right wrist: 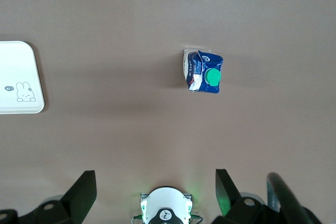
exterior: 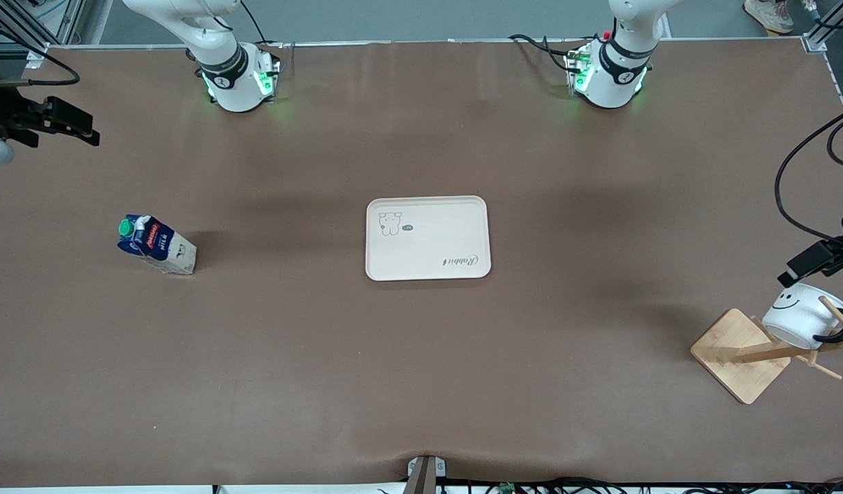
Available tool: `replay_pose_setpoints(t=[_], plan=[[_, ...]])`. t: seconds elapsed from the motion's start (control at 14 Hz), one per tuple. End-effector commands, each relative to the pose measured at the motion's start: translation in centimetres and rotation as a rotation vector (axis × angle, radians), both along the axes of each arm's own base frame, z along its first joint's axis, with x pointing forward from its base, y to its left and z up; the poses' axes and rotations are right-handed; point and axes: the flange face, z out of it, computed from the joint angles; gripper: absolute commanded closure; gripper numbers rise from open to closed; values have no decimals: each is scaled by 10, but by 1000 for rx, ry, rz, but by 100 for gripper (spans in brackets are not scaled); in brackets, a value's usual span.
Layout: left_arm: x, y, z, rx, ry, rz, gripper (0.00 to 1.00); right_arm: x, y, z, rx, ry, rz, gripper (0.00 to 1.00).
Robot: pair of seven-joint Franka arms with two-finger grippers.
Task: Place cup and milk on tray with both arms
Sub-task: 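Grasp the white mug by its rim with the left gripper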
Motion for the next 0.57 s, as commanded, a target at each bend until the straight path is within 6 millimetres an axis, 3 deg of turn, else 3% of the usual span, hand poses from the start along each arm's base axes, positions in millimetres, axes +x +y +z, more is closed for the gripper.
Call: replay_pose_setpoints(t=[0.0, 0.07, 0.21, 0.5], plan=[[10, 20, -21, 43, -59, -105, 0, 2, -2, 2, 9, 8, 8, 0], [11, 33, -27, 60, -70, -132, 0, 2, -3, 2, 8, 7, 7, 0], [9, 41, -28, 70, -72, -146, 0, 2, -4, 2, 11, 8, 14, 0], [10, 44, -33, 65, -66, -142, 0, 4, -5, -1, 11, 14, 15, 0]])
